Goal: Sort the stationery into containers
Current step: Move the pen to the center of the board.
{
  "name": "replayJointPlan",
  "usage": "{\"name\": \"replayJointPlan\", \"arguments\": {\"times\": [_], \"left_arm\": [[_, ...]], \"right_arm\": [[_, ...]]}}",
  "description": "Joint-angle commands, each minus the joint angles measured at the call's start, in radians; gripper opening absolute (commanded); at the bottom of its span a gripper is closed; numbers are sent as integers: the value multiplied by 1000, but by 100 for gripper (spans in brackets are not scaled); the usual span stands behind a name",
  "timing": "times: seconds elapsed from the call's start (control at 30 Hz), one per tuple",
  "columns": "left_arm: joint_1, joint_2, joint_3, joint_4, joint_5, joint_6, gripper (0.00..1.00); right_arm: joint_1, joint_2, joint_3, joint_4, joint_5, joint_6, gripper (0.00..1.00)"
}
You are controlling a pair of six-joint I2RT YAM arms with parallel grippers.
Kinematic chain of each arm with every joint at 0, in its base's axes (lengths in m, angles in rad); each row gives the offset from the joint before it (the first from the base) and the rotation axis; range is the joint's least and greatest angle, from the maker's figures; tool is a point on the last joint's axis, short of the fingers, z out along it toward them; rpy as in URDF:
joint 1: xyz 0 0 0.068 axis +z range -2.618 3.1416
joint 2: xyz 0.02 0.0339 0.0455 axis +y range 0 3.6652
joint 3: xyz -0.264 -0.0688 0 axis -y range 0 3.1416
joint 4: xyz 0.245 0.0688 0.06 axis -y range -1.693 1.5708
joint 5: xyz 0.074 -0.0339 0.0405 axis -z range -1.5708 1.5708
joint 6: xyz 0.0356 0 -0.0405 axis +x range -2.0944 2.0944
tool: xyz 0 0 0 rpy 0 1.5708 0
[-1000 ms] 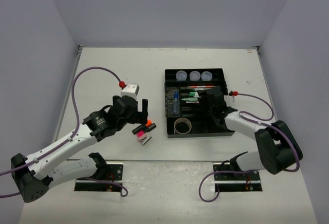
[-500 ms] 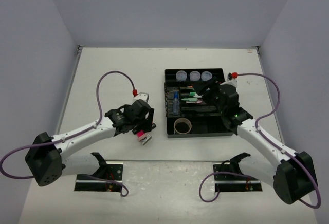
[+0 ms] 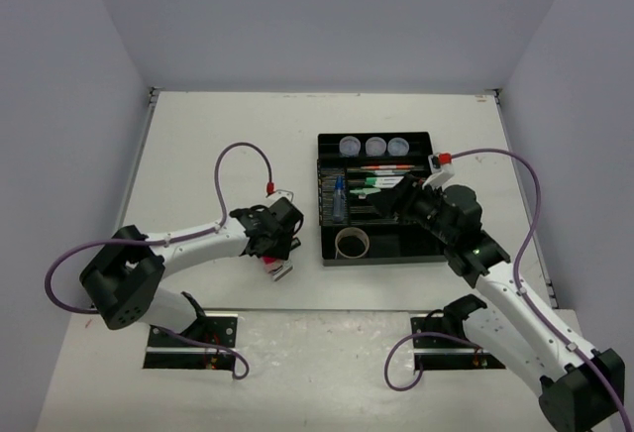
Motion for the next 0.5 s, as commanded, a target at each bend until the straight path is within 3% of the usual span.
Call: {"name": "replayJointPlan", "arguments": {"times": [0.0,0.47], "left_arm": [[44,-6,13,42,-51,-13,64],[82,-4,37,101,22,49,64]], "right_arm": [[-1,-21,-30,5,-79,-37,62],[-1,27,-32,31,-131,-38,61]]}}
